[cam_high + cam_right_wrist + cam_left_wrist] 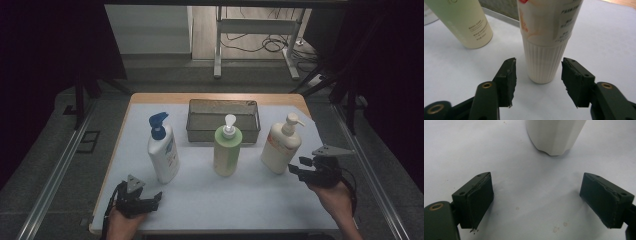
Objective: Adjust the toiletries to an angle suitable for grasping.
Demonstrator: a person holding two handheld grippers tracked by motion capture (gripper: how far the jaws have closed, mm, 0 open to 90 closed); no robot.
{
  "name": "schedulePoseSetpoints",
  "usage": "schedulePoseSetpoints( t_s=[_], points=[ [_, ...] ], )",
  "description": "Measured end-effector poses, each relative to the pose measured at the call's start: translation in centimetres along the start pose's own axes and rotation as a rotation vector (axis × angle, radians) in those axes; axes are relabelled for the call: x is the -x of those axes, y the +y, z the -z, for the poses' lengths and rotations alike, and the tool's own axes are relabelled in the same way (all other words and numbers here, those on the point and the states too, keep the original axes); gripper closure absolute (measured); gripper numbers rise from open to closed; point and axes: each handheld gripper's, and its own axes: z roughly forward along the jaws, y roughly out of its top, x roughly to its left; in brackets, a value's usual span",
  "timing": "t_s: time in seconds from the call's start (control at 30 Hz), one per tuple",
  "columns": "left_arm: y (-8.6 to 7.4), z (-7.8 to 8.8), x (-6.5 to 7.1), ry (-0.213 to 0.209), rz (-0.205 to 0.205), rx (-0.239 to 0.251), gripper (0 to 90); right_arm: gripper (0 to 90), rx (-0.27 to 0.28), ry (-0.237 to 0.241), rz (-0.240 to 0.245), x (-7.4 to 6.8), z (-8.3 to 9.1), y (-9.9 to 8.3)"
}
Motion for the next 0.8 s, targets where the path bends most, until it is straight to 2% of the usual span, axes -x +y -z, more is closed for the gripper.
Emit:
schedulePoseSetpoints(
  t_s=[0.23, 0.8],
  points=[
    [0.0, 0.0, 0.0, 0.000, 0.000, 0.000, 11.3, 36.0, 0.003, 0.010, 0.001, 0.3, 0.1, 0.9],
    [0.0, 0.0, 0.0, 0.000, 0.000, 0.000, 11.3, 28.6, 0.018, 0.023, 0.018, 0.6, -0.8, 3.0]
  ],
)
